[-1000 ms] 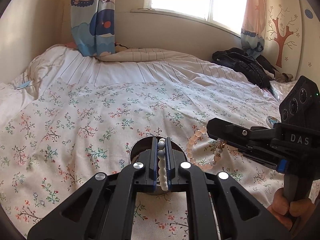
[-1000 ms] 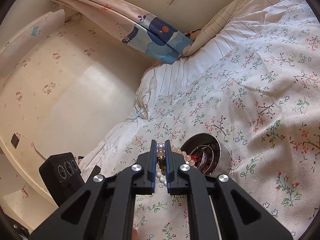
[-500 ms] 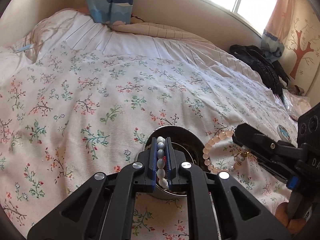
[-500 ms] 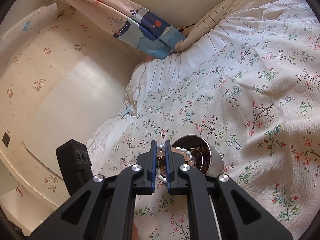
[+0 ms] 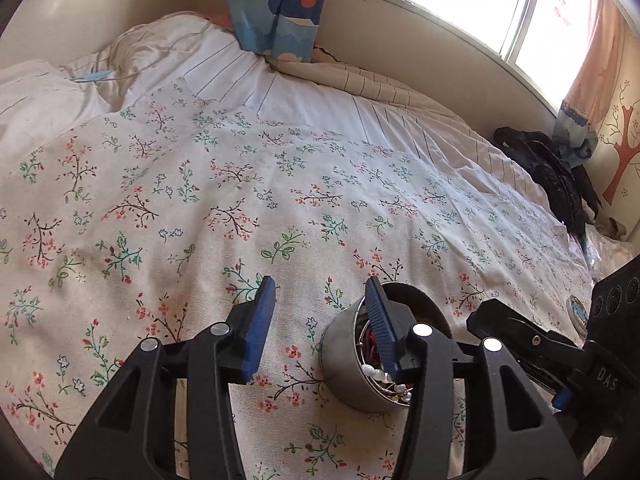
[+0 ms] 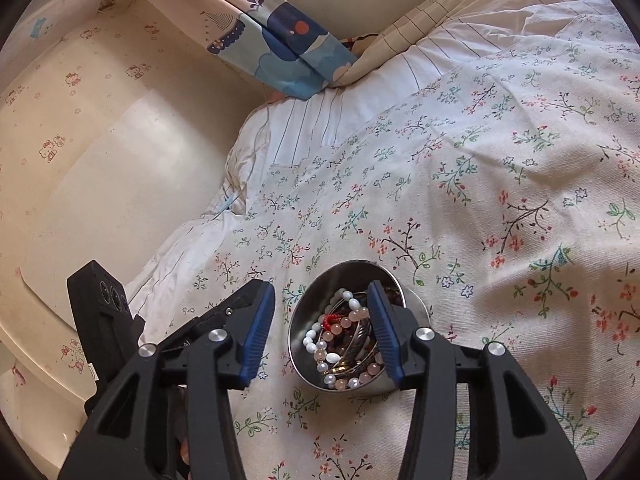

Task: Organize jewelry

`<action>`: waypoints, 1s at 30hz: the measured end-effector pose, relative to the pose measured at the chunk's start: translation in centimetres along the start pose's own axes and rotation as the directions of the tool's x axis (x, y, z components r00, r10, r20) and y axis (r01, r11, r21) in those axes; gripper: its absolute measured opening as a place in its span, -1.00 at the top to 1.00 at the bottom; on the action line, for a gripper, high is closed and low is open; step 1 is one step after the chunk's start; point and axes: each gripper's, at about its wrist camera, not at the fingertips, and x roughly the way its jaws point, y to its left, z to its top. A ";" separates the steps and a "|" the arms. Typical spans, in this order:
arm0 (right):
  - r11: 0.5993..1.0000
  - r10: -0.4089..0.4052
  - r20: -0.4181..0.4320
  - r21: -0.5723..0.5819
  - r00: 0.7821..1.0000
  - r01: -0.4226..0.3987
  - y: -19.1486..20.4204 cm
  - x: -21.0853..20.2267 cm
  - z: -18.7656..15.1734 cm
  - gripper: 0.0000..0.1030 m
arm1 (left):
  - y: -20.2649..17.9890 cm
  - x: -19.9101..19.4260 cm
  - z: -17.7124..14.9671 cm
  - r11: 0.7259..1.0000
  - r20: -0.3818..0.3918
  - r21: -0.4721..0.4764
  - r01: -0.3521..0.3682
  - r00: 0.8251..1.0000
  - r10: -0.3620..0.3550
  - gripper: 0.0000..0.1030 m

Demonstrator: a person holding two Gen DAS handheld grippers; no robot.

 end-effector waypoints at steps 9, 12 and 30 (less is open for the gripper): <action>0.977 -0.183 0.005 -0.109 0.983 0.182 1.1 -0.2 -0.5 -0.40 | -3.0 -0.9 -1.2 0.975 0.070 0.187 -0.124 0.991 0.112 -0.37; 0.953 -0.269 0.015 -0.142 0.963 0.269 1.2 -0.5 -0.9 -0.55 | -3.5 -1.5 -1.6 0.963 0.091 0.219 -0.155 0.986 0.138 -0.54; 0.808 -0.550 0.042 -0.229 0.834 0.544 1.8 -7.1 -7.2 -0.86 | -1.0 -7.6 -7.2 0.927 0.012 0.324 -0.190 0.980 0.197 -0.85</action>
